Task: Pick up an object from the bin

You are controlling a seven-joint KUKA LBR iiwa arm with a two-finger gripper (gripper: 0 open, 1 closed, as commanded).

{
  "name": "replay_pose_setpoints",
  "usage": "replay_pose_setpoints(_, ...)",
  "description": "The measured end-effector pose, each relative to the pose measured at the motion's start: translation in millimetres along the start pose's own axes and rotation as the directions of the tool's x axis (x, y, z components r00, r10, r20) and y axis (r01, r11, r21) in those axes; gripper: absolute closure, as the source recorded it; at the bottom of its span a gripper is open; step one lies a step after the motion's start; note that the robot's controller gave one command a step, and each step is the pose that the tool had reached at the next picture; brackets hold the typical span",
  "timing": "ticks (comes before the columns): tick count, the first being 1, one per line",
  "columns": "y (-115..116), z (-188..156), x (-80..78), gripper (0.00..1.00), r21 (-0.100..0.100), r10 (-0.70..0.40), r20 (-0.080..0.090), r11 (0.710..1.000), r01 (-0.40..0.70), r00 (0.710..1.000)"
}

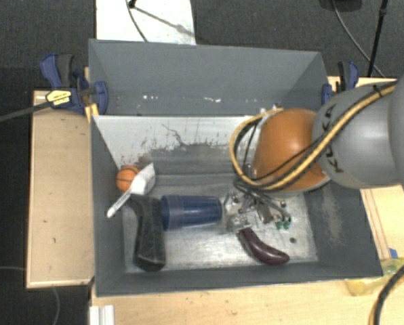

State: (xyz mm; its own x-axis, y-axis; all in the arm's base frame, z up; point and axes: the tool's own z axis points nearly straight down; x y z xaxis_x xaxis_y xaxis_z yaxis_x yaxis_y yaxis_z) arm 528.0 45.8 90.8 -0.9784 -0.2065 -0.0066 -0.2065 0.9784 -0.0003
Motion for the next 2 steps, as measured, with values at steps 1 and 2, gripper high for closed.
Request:
replay_pose_setpoints(1, 12.0, -27.5, -1.6, 1.0, -0.001, -0.076, -0.007, 0.997, 0.076, 0.997)
replay_pose_setpoints(2, 8.7, -42.3, -10.2, 1.0, 0.0, -0.332, 0.002, 0.943, 0.332, 0.943)
